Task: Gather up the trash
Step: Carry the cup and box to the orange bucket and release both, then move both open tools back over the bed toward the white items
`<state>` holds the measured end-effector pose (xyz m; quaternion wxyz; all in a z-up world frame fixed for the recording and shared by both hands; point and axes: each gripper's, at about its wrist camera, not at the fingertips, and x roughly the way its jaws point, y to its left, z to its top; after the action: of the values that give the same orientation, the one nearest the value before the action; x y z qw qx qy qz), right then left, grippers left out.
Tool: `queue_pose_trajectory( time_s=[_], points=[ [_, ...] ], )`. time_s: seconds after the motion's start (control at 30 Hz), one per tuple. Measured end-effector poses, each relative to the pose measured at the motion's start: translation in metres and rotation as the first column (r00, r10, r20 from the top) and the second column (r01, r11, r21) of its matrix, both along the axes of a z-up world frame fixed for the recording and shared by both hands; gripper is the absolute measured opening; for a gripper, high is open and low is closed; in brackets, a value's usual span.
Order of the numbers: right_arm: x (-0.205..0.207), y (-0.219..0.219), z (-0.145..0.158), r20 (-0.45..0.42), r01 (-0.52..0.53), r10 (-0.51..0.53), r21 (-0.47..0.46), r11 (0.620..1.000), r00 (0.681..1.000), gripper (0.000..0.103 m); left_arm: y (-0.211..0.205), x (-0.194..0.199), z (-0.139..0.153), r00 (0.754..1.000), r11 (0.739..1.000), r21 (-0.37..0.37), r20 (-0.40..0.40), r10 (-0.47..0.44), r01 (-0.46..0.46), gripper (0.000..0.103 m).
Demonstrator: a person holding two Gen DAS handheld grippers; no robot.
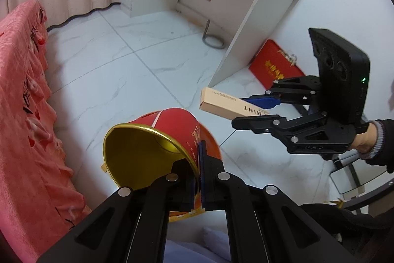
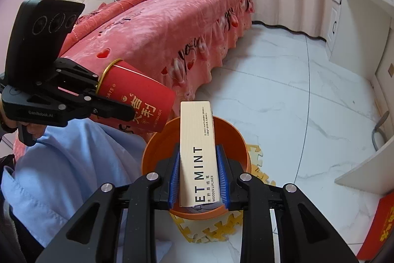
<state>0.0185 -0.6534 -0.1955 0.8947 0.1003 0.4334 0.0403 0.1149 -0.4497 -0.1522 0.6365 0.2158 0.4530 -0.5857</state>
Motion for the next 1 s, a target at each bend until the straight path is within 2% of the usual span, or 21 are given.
queue_pose_trajectory(
  time_s=[0.07, 0.1, 0.13, 0.4, 0.43, 0.47, 0.53, 0.77, 0.8, 0.83, 0.87, 1.0],
  points=[
    [0.005, 0.001, -0.005, -0.009, -0.002, 0.002, 0.008, 1.0, 1.0, 0.028, 0.0, 0.001, -0.003, 1.0, 1.0, 0.011, 0.003, 0.004, -0.004, 0.032],
    [0.008, 0.003, -0.008, -0.013, -0.007, 0.008, 0.005, 1.0, 1.0, 0.028, 0.0, 0.002, -0.003, 1.0, 1.0, 0.009, 0.001, 0.01, -0.01, 0.057],
    [0.009, 0.005, -0.009, -0.015, -0.011, 0.011, 0.004, 1.0, 1.0, 0.028, 0.002, 0.003, -0.003, 1.0, 1.0, 0.002, -0.003, 0.02, -0.02, 0.061],
    [0.027, 0.01, -0.016, -0.017, -0.022, 0.022, -0.007, 1.0, 1.0, 0.031, 0.004, 0.006, 0.0, 0.999, 0.999, 0.003, 0.008, 0.053, -0.053, 0.061],
    [0.028, 0.01, -0.018, -0.023, -0.023, 0.023, -0.006, 1.0, 0.999, 0.04, 0.004, 0.007, 0.001, 0.998, 0.998, 0.005, 0.007, 0.056, -0.056, 0.061],
    [0.03, 0.01, -0.02, -0.033, -0.018, 0.018, -0.008, 1.0, 0.999, 0.055, 0.004, 0.007, 0.001, 0.998, 0.998, 0.008, 0.008, 0.057, -0.057, 0.061],
    [0.031, 0.012, -0.021, -0.034, -0.003, 0.002, -0.026, 1.0, 0.999, 0.064, 0.006, 0.006, 0.002, 0.998, 0.998, 0.007, 0.018, 0.058, -0.058, 0.062],
    [0.031, 0.019, -0.012, -0.026, -0.011, 0.011, -0.019, 1.0, 1.0, 0.064, 0.016, 0.008, 0.007, 0.997, 0.997, -0.001, 0.024, 0.079, -0.079, 0.062],
    [0.031, 0.021, -0.009, -0.021, -0.015, 0.015, -0.02, 1.0, 1.0, 0.064, 0.017, 0.008, 0.008, 0.996, 0.997, -0.002, 0.029, 0.081, -0.081, 0.064],
    [0.031, 0.023, -0.004, -0.014, -0.021, 0.021, -0.018, 1.0, 1.0, 0.064, 0.02, 0.007, 0.011, 0.995, 0.996, -0.005, 0.039, 0.088, -0.088, 0.075],
    [0.032, 0.026, 0.001, -0.005, -0.027, 0.027, -0.012, 1.0, 1.0, 0.064, 0.023, 0.006, 0.014, 0.993, 0.995, -0.012, 0.055, 0.101, -0.1, 0.079],
    [0.035, 0.04, 0.02, 0.022, -0.058, 0.058, -0.006, 0.998, 0.998, 0.065, 0.04, 0.005, 0.026, 0.989, 0.991, -0.041, 0.07, 0.132, -0.129, 0.081]
  ],
)
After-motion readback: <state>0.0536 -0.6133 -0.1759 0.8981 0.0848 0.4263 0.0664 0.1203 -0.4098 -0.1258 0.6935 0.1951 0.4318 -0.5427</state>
